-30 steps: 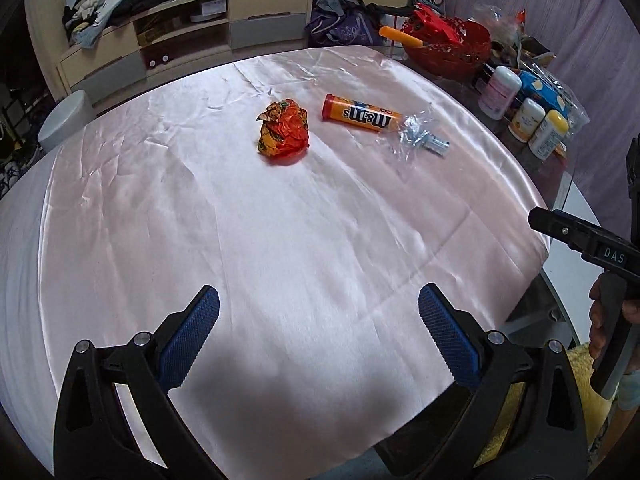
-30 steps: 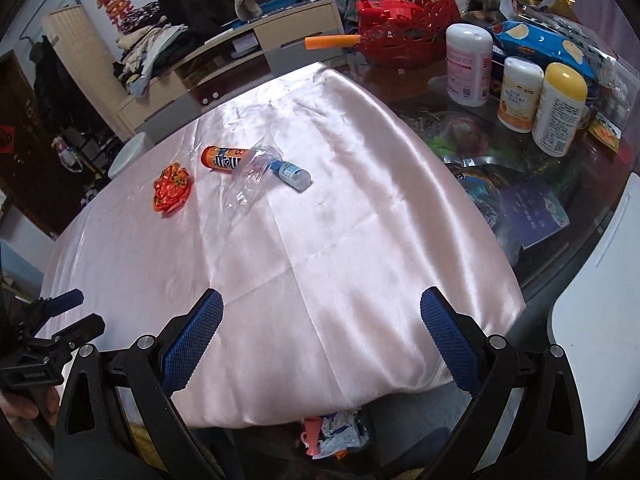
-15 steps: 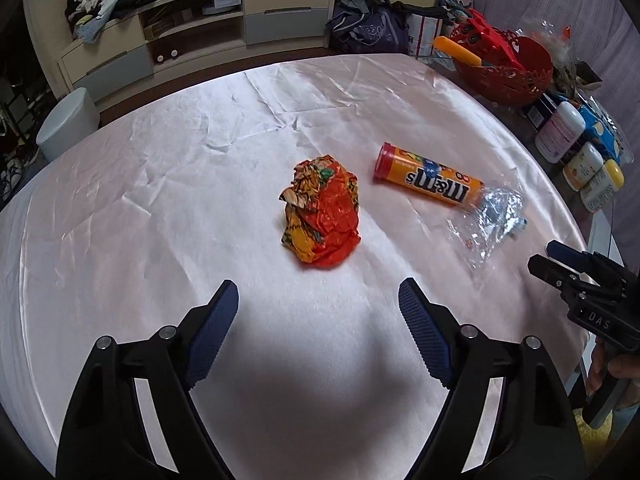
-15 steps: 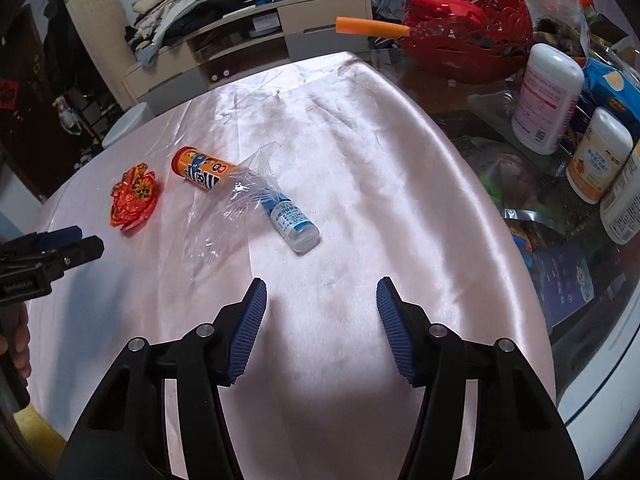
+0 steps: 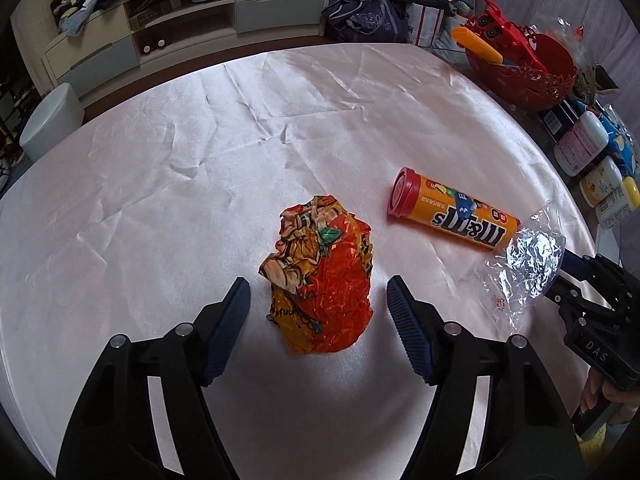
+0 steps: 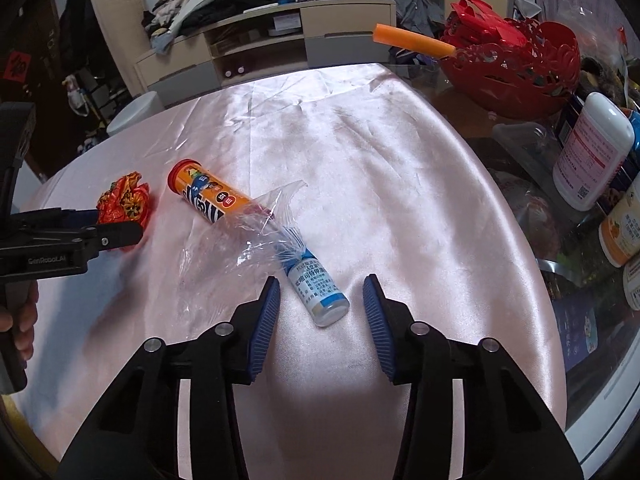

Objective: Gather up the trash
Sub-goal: 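Grasp the orange candy wrapper with the left tool while the right tool grasps the eye-drop bottle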

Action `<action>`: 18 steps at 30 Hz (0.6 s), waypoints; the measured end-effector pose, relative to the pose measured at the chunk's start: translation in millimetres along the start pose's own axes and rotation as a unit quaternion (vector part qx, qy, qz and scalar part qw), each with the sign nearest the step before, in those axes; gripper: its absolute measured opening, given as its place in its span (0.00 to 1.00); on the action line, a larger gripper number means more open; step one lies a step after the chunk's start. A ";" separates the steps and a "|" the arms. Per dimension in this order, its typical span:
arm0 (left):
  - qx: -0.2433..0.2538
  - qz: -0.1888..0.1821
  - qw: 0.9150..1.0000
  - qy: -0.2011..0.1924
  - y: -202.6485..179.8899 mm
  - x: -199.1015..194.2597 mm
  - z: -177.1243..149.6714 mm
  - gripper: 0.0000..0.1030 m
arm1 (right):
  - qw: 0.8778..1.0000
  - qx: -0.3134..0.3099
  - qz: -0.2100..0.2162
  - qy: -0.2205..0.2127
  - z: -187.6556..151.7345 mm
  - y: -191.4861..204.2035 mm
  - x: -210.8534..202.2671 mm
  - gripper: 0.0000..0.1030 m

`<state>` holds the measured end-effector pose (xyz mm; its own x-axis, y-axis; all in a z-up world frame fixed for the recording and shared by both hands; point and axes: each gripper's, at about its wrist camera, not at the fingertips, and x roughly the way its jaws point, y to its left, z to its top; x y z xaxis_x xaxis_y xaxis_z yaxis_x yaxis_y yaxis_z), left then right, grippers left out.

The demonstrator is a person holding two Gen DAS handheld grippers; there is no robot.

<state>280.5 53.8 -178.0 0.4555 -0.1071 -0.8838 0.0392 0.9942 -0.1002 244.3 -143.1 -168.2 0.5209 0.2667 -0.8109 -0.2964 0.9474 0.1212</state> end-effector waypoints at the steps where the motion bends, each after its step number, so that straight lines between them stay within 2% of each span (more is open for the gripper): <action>1: 0.001 0.001 1.000 -0.002 -0.3 0.0 0.5 0.59 | 1.000 -0.002 -0.002 0.000 -0.7 1.1 -0.5 0.30; 4: 0.000 -0.003 1.000 -0.005 -0.3 -3.4 -2.2 0.43 | 1.000 0.000 0.000 0.003 -3.5 3.0 -3.5 0.26; 9: 0.005 -0.015 1.000 -0.004 -3.8 -12.4 -19.9 0.40 | 1.000 0.001 0.006 0.016 -16.4 7.9 -13.8 0.21; 18: 0.003 -0.045 0.999 0.003 -16.0 -45.4 -79.2 0.39 | 0.999 0.025 0.003 0.036 -66.4 9.0 -53.5 0.20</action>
<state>188.7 41.9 -172.4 0.4453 -0.1970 -0.8735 0.0848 0.9804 -0.1778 160.6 -160.6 -161.7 0.4602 0.2601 -0.8489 -0.2584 0.9540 0.1522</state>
